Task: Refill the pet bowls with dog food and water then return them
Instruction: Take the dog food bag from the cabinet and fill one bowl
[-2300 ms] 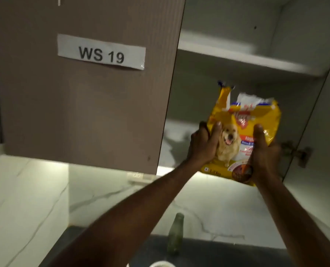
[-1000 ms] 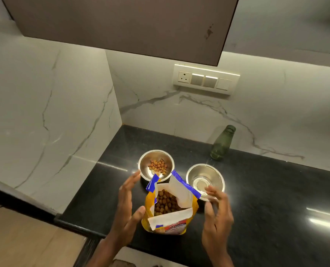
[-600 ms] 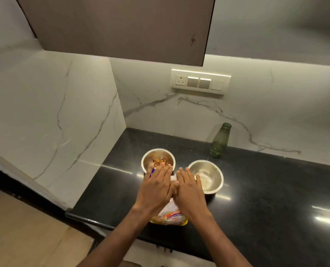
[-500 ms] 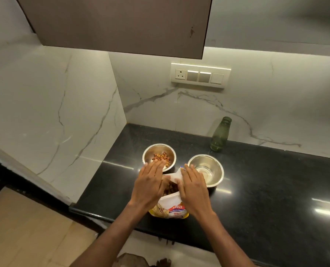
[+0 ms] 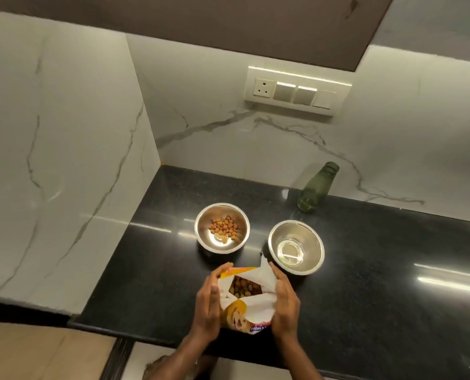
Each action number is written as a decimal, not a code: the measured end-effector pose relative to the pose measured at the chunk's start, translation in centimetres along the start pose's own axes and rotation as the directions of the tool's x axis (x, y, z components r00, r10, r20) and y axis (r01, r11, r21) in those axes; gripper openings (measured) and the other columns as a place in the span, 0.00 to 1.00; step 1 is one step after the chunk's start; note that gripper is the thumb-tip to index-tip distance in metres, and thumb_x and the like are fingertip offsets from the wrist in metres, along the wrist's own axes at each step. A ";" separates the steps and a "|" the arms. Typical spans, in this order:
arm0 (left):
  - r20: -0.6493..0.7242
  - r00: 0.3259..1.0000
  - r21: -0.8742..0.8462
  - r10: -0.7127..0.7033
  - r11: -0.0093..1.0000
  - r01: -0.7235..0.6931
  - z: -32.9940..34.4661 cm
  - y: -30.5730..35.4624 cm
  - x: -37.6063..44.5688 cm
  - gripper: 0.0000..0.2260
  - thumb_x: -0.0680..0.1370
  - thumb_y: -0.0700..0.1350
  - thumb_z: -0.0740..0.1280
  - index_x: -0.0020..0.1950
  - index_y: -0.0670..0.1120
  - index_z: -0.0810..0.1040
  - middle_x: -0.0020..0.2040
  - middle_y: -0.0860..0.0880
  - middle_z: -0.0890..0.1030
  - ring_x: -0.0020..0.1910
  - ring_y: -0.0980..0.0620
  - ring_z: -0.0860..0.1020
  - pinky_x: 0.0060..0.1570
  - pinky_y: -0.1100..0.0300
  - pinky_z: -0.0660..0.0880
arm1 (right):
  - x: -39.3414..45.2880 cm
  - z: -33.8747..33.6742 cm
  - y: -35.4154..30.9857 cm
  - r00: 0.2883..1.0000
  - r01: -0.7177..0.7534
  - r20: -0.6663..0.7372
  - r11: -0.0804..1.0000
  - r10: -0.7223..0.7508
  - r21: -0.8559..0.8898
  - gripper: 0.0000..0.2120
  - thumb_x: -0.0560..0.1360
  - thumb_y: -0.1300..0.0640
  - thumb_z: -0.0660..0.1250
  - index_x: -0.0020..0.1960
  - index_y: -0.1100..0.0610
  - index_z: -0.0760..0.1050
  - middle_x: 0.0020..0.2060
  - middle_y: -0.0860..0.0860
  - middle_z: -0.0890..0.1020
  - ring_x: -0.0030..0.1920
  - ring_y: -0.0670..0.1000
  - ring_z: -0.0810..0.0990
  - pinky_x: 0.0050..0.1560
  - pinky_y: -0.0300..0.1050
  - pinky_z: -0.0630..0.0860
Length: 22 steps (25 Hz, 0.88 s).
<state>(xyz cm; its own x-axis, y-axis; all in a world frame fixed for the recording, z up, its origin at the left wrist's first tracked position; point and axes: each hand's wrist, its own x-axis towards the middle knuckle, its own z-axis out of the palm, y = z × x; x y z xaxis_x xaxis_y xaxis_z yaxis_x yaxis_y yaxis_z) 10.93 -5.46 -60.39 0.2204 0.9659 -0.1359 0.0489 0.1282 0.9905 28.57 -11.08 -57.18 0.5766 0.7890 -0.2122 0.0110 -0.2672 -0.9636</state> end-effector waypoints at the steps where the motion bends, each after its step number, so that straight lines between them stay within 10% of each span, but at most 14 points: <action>1: 0.010 1.000 -0.011 -0.022 1.000 0.022 -0.1 -0.2 0.3 0.31 0.83 0.73 0.53 0.78 0.57 0.73 0.70 0.51 0.83 0.64 0.48 0.86 0.58 0.49 0.86 | 0.0 0.3 0.5 0.999 -0.031 -0.015 0.999 0.031 0.027 0.21 0.82 0.38 0.61 0.71 0.39 0.81 0.65 0.46 0.87 0.61 0.50 0.88 0.55 0.47 0.87; 7: -0.060 0.989 -0.110 -0.139 0.985 0.132 0.6 0.2 1.2 0.43 0.76 0.80 0.51 0.64 0.46 0.83 0.53 0.45 0.90 0.52 0.48 0.89 0.50 0.48 0.87 | 0.4 2.5 -0.1 0.980 -0.113 -0.166 0.993 0.109 -0.014 0.14 0.86 0.46 0.60 0.60 0.39 0.84 0.53 0.47 0.89 0.53 0.50 0.89 0.52 0.54 0.89; 13: -0.160 0.904 -0.139 -0.397 0.915 0.378 -0.5 5.5 3.0 0.36 0.79 0.76 0.45 0.51 0.56 0.87 0.45 0.52 0.90 0.47 0.55 0.89 0.56 0.49 0.84 | 1.7 3.9 -7.7 0.977 -0.149 -0.184 0.966 0.110 -0.213 0.23 0.79 0.29 0.53 0.51 0.39 0.83 0.45 0.46 0.88 0.50 0.54 0.87 0.52 0.55 0.80; 22: 0.069 0.678 -0.580 -0.732 0.524 0.624 1.1 10.7 6.6 0.42 0.82 0.75 0.41 0.75 0.51 0.80 0.68 0.41 0.85 0.68 0.37 0.82 0.72 0.37 0.76 | 12.0 5.6 -17.0 0.972 0.050 0.134 0.391 0.192 -0.919 0.36 0.83 0.30 0.44 0.75 0.50 0.75 0.71 0.60 0.79 0.70 0.66 0.77 0.71 0.64 0.68</action>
<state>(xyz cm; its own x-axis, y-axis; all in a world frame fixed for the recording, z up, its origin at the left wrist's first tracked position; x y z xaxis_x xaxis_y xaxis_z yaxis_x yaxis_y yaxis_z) 13.99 2.05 -50.68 0.1805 0.5457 -0.8183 -0.4022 0.8002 0.4449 30.75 6.02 -44.22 0.4531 0.7899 -0.4132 0.7837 -0.5739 -0.2377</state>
